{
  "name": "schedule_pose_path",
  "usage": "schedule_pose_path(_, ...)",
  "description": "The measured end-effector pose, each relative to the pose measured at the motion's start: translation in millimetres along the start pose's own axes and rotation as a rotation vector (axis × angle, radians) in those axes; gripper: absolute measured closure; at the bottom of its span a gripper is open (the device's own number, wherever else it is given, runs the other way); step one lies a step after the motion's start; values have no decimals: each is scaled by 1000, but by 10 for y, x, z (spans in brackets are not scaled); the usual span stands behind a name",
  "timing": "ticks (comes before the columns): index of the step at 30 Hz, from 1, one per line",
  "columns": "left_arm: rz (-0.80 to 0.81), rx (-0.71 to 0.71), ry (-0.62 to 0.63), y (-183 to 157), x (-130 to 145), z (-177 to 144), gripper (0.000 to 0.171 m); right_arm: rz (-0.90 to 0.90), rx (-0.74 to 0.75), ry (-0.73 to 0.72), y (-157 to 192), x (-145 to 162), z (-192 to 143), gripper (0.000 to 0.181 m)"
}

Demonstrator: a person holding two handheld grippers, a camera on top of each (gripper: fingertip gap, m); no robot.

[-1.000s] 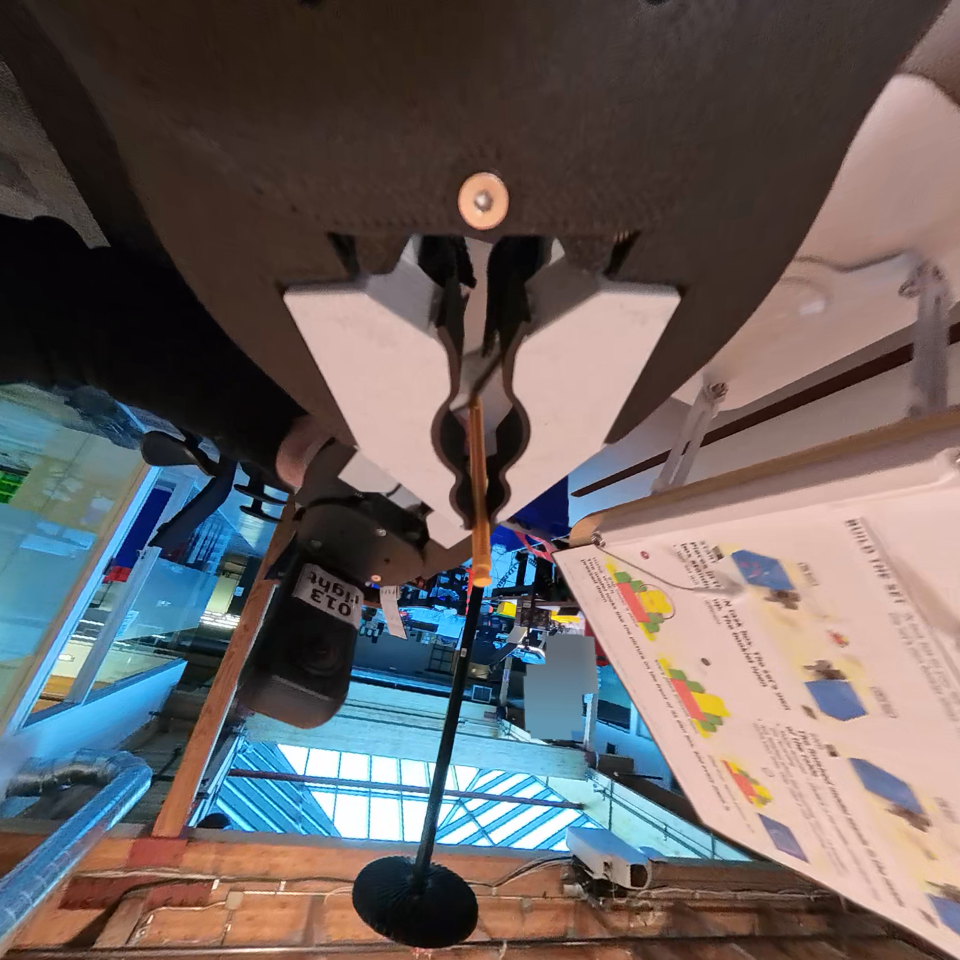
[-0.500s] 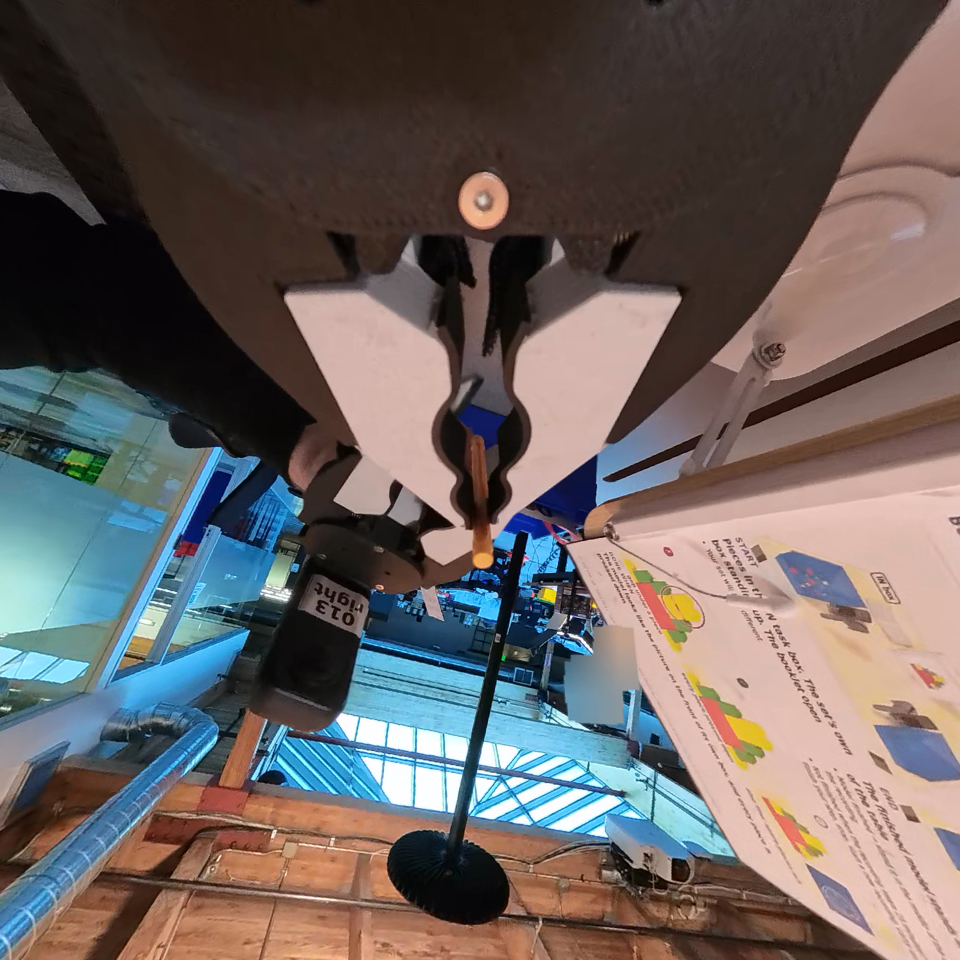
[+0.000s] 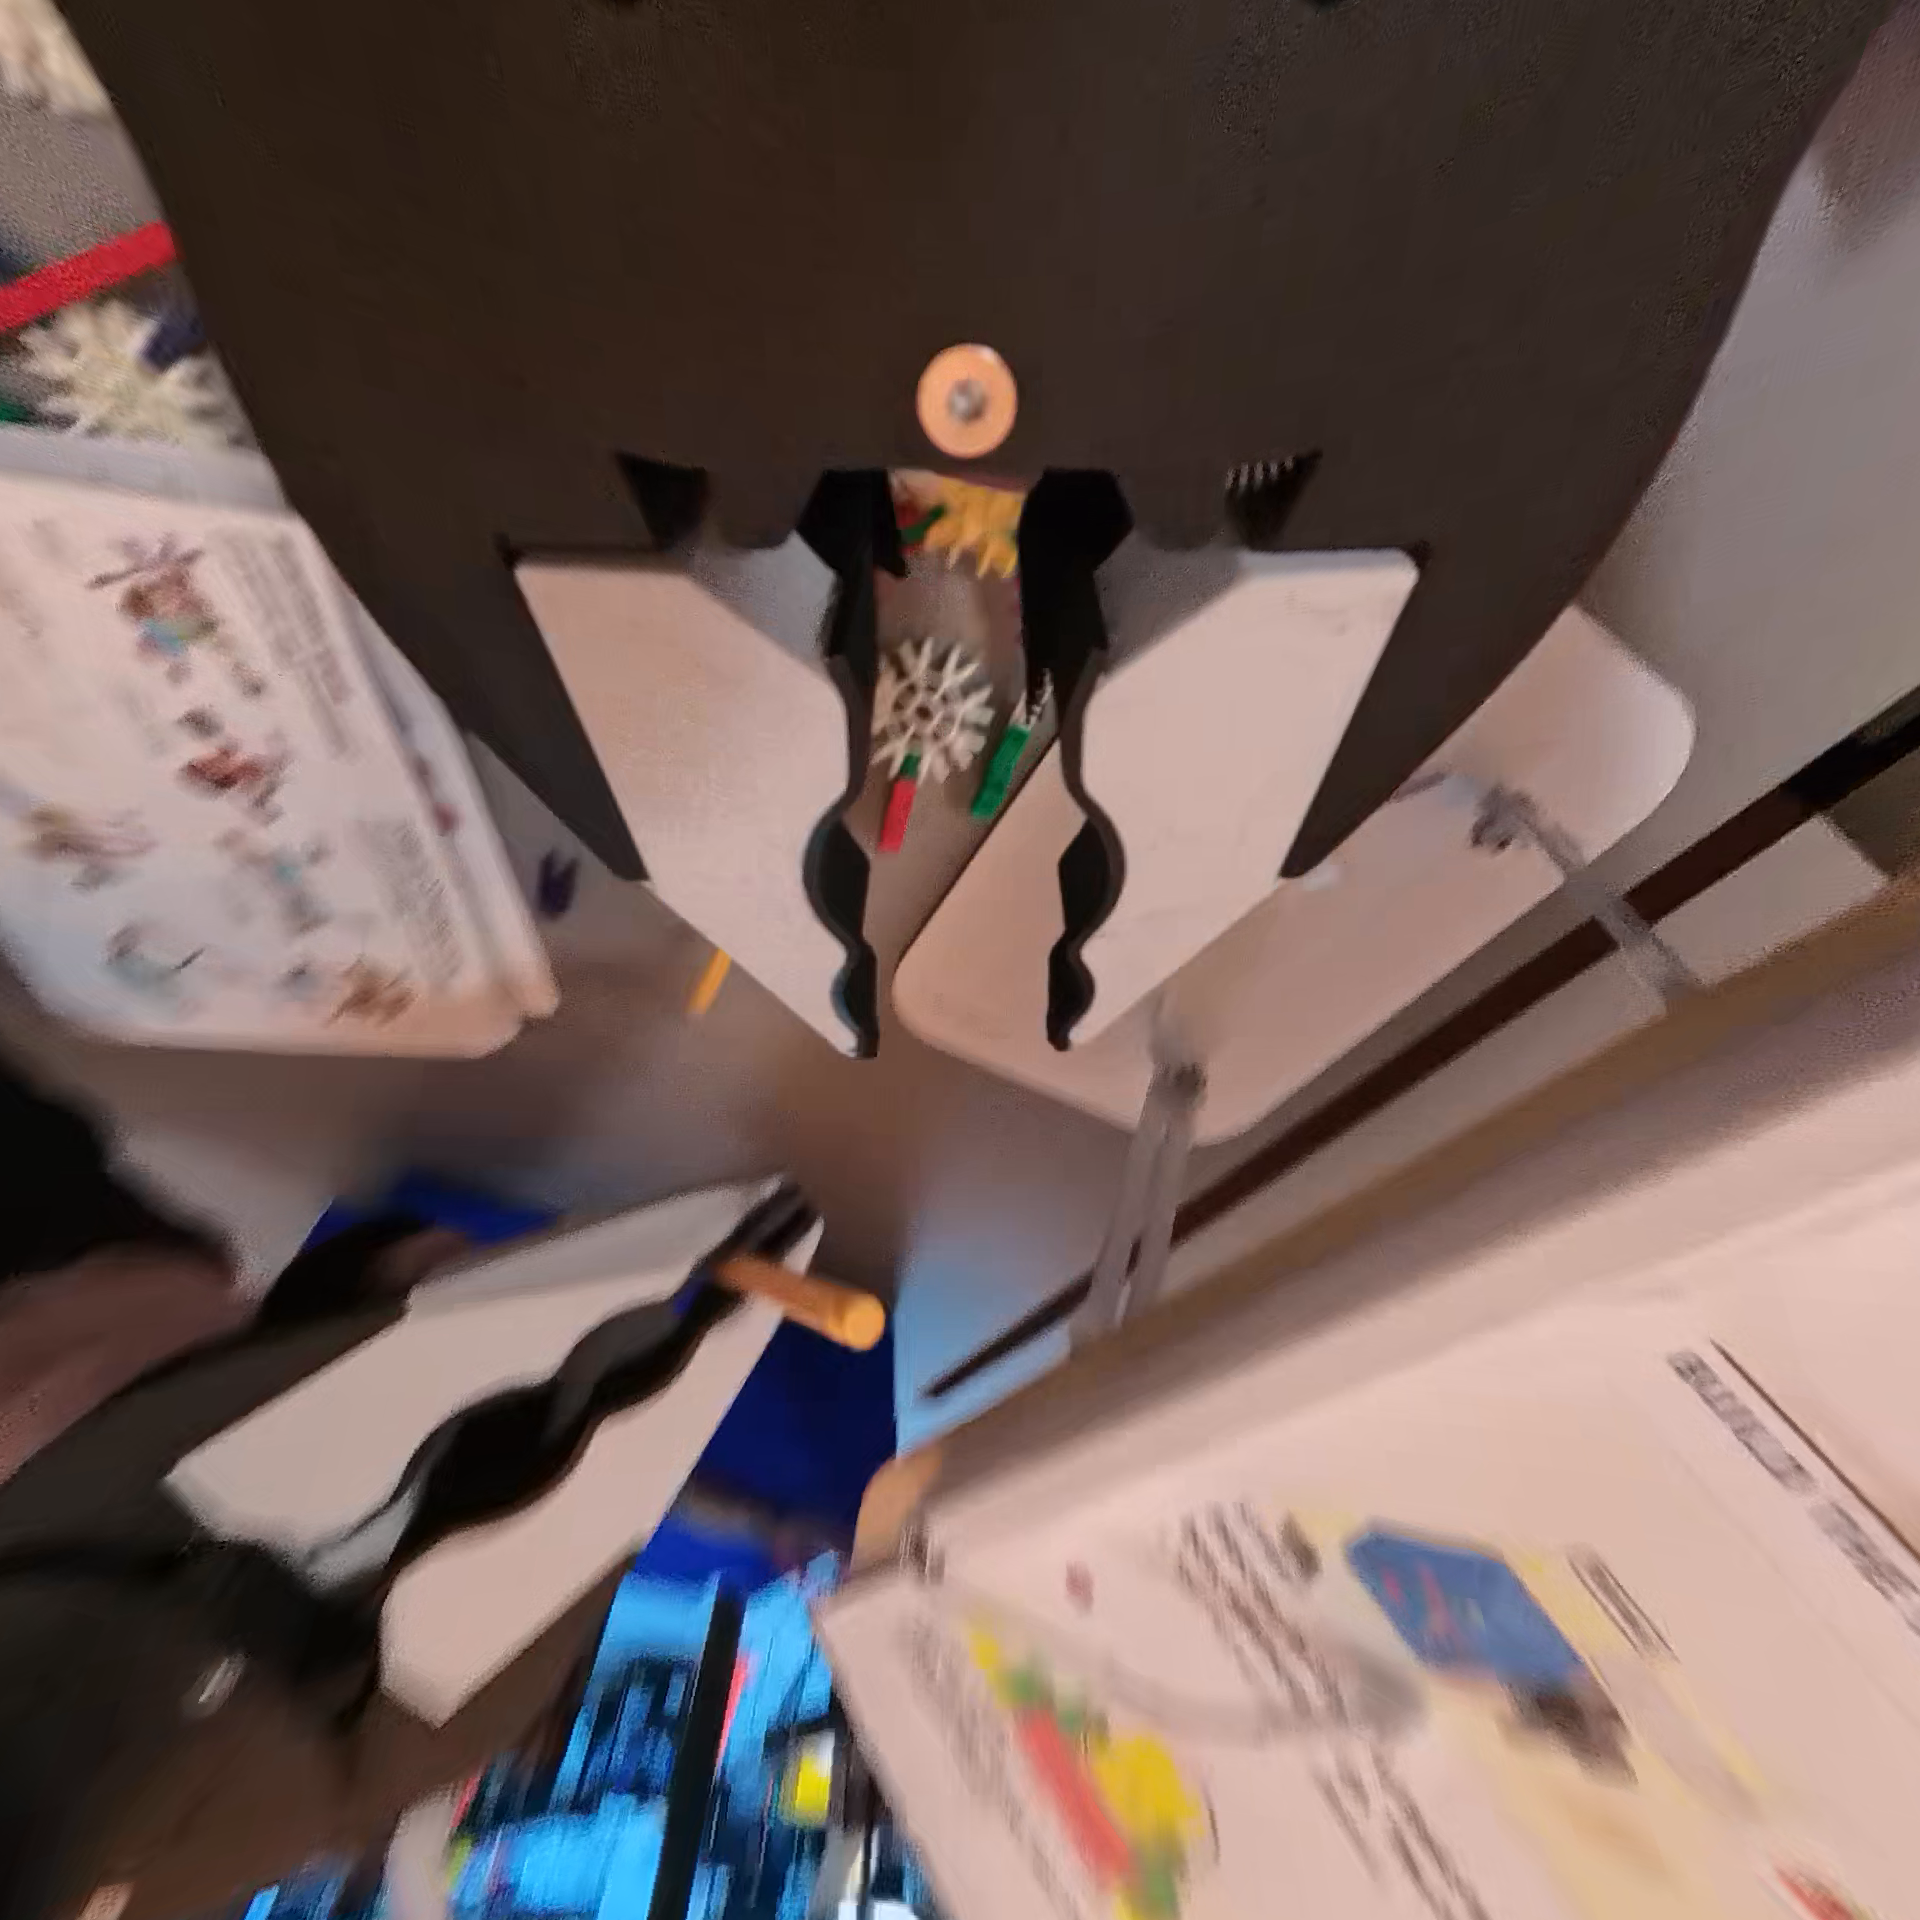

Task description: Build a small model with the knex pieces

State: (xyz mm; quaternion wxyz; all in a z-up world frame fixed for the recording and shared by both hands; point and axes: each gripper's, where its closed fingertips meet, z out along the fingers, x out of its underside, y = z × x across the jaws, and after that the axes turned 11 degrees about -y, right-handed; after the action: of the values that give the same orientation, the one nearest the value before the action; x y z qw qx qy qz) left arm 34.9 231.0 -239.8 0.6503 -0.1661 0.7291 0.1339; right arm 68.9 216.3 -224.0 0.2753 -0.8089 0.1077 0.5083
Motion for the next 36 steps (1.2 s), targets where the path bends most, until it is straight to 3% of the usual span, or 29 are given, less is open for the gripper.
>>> schedule_pose_path(5,195,-42,344,220,620,13,139,-30,-7,133,-5,351,82,178)
schedule_pose_path(9,179,-8,459,198,880,29,140,-56,-37,211,57,530,132,179)
schedule_pose_path(14,121,30,508,160,1051,93,147,-78,-91,273,172,669,169,178)
schedule_pose_path(18,100,70,471,126,1023,103,165,-92,-127,325,256,791,196,179)
schedule_pose_path(23,113,104,426,95,940,93,167,-125,-143,397,289,941,203,178)
schedule_pose_path(32,198,235,300,-102,722,55,169,-72,-125,430,199,941,59,179)
schedule_pose_path(36,235,313,279,-255,701,39,169,-138,-101,511,127,1027,1,179)
